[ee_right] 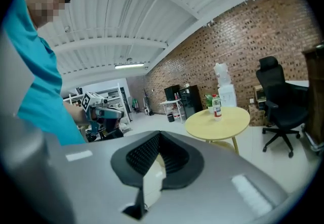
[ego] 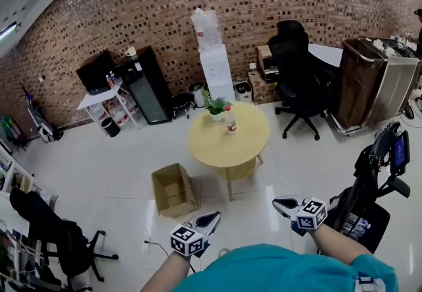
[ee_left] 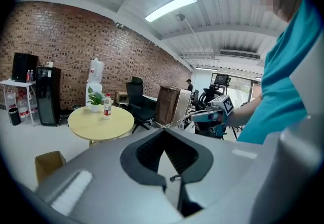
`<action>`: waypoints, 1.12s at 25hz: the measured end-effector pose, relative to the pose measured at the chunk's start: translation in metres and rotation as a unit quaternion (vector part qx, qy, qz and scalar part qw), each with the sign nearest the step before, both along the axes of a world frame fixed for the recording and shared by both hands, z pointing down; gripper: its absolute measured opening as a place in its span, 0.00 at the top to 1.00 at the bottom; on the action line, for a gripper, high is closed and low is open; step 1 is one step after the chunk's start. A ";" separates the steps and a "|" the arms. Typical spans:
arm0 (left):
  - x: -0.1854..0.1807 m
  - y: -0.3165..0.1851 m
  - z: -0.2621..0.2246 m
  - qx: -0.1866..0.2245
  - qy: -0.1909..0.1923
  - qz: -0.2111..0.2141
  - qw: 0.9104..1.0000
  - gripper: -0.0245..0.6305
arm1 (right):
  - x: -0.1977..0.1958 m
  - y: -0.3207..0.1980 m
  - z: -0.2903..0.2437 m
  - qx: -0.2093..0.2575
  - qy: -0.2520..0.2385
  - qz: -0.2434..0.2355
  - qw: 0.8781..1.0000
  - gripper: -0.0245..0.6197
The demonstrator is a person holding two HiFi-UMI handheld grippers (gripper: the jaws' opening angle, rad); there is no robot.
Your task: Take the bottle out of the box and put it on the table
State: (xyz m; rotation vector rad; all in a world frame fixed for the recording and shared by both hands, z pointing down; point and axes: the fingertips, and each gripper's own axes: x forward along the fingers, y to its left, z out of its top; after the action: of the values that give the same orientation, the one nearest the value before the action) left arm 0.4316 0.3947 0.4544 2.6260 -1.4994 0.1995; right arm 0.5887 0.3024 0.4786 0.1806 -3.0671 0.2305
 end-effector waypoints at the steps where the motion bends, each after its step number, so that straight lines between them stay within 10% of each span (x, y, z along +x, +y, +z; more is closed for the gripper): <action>1: 0.004 0.002 0.003 -0.001 0.000 -0.001 1.000 0.96 | 0.007 0.004 0.001 -0.002 -0.005 -0.003 1.000 0.96; 13: -0.049 0.062 0.007 0.012 0.019 0.008 1.000 0.96 | -0.031 0.066 -0.023 -0.039 -0.060 -0.015 0.997 0.96; 28: -0.114 0.080 -0.009 0.030 0.045 0.022 0.998 0.96 | -0.102 0.088 -0.043 0.015 0.004 0.008 1.000 0.96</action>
State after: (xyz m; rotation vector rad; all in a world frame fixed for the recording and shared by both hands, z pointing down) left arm 0.3173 0.4746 0.4449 2.6765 -1.4420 0.0399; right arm 0.4866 0.3904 0.4360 0.2073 -3.0626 0.1852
